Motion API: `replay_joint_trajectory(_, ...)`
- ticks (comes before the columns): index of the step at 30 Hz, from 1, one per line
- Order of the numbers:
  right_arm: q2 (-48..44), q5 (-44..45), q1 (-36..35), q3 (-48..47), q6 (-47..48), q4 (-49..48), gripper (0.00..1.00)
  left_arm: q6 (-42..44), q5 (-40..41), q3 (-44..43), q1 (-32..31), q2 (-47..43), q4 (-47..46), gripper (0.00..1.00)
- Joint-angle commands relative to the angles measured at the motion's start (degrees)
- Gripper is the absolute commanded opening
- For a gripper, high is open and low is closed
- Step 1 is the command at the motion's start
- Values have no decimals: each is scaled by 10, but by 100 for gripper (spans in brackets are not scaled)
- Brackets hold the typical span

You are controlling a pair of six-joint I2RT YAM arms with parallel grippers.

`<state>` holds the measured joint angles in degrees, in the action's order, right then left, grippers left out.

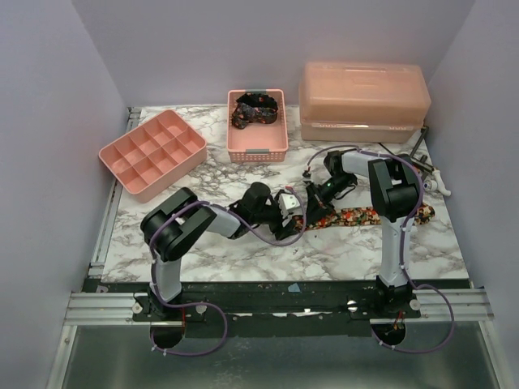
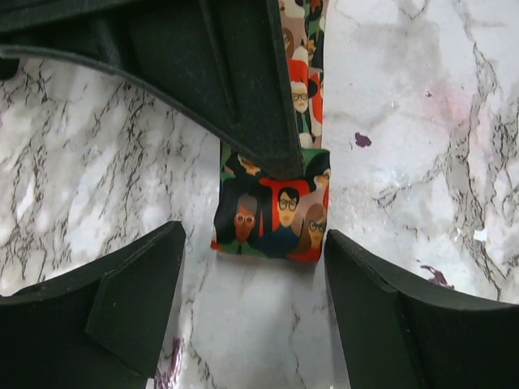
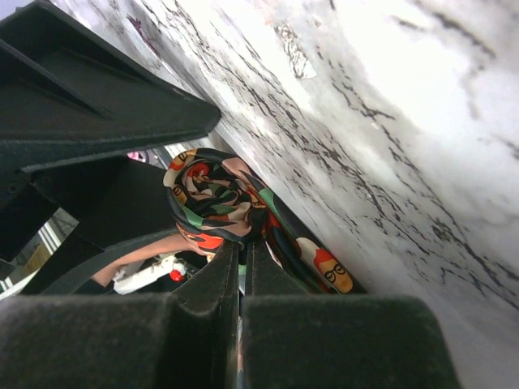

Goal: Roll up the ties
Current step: Roll the tie at the center of the board.

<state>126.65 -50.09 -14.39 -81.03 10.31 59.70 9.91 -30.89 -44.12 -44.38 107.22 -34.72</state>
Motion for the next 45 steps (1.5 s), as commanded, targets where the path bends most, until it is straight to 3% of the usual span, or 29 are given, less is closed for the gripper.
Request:
replay_joint_trajectory(1,47,182,-5,14,12,-90,1,-11,-27,-18,-11,40,-90,71)
replay_joint_trajectory(3,51,184,-5,8,9,-92,1,-8,-32,-34,-16,55,-85,63)
replay_joint_trajectory(7,33,143,-5,-3,20,-77,1,27,13,-61,-30,66,-5,34)
replay_joint_trajectory(9,11,117,-5,-9,29,-59,14,41,46,-68,-31,58,56,26)
replay_joint_trajectory(11,-15,100,-5,-12,33,-41,33,55,86,-69,-33,51,111,25)
replay_joint_trajectory(13,-44,89,-5,-10,36,-28,43,66,107,-66,-33,45,156,25)
replay_joint_trajectory(20,-87,2,-6,4,30,-8,51,89,142,-77,-42,33,250,36)
replay_joint_trajectory(27,-39,-10,-12,-6,28,-22,42,91,137,-120,-45,43,297,39)
replay_joint_trajectory(28,-33,-3,-13,-10,30,-26,35,94,134,-125,-45,45,302,39)
replay_joint_trajectory(29,-27,5,-13,-14,30,-31,21,95,132,-129,-45,46,308,40)
replay_joint_trajectory(31,-20,30,-11,-17,35,-33,3,101,118,-130,-44,44,312,42)
replay_joint_trajectory(37,19,37,28,-11,61,-17,1,106,34,-106,-21,32,248,63)
replay_joint_trajectory(45,86,23,39,-35,78,7,1,98,-33,-126,-9,59,138,65)
